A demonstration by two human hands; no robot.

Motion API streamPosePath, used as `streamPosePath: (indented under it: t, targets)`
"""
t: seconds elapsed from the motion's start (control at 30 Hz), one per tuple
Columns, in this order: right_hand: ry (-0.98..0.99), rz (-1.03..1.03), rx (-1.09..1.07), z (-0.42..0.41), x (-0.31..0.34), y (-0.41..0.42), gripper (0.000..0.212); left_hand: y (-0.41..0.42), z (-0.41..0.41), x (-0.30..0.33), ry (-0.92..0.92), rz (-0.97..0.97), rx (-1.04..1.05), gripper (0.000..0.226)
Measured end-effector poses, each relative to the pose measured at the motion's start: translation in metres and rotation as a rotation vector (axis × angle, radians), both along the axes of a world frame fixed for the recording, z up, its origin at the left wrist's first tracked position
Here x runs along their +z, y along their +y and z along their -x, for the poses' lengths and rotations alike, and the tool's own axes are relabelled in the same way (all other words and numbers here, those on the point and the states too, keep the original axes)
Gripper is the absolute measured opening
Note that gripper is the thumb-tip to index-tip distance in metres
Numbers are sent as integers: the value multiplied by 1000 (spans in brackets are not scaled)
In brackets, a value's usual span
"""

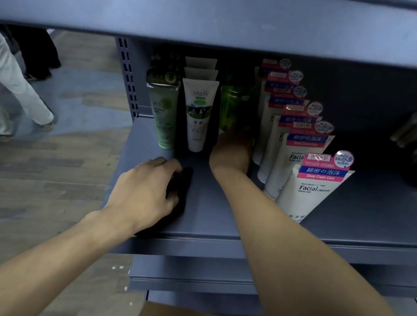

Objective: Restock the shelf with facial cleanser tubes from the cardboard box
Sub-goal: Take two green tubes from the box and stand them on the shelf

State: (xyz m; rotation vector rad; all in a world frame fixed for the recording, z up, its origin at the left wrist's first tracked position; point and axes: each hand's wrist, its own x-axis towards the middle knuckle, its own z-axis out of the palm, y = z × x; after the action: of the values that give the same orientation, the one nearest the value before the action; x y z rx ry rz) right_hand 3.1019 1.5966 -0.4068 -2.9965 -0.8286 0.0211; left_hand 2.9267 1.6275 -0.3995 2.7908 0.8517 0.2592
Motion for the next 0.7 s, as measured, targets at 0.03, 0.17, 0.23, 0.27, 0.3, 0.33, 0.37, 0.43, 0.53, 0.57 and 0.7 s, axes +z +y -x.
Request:
streamPosePath:
  t: [0.03, 0.17, 0.23, 0.27, 0.3, 0.33, 0.37, 0.43, 0.53, 0.57, 0.7]
  targets:
    - [22, 11, 0, 0, -3, 0, 52, 0, 2, 2, -5, -8, -2, 41]
    - [59, -20, 2, 9, -3, -9, 47, 3, 8, 17, -18, -47, -2, 41]
    - [64, -50, 9, 18, 4, -14, 44, 3, 11, 25, -29, -56, -6, 43]
    - [71, -62, 8, 22, 9, -16, 43, 2, 14, 30, -30, -58, -7, 43]
    - [93, -81, -1, 26, 14, -18, 41, 1, 16, 35, -28, -60, -10, 44]
    - [132, -121, -23, 30, 19, -19, 41, 0, 18, 39, -25, -63, -12, 44]
    - [163, -171, -49, 34, 24, -21, 42, -1, 21, 45, -19, -64, -12, 45]
    - [187, -272, -85, 43, 34, -27, 45, -3, 28, 54, -1, -76, -5, 45]
    - [164, -318, -15, 66, 53, -48, 51, -12, 45, 63, 18, -98, -11, 40]
    - [149, -327, 17, 75, 59, -58, 54, -16, 52, 64, 27, -100, -21, 39]
    - [75, -344, 124, 115, 78, -100, 61, -33, 77, 72, 45, -108, -54, 39]
